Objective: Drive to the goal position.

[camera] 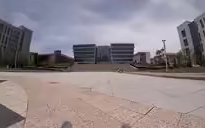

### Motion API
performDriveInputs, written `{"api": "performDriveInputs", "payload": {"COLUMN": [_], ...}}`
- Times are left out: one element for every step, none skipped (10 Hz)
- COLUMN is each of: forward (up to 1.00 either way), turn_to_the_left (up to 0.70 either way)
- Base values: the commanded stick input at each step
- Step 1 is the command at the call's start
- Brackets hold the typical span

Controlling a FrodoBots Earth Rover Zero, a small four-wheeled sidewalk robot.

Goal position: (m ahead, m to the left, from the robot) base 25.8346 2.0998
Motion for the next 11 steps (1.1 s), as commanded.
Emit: {"api": "performDriveInputs", "payload": {"forward": [0.7,0.7,0.7,0.7,0.7,0.7,0.7,0.7,0.7,0.7,0.7], "turn_to_the_left": [0.0,0.0,0.0,0.0,0.01,0.02,0.01,0.0,0.0,0.0,0.0]}}
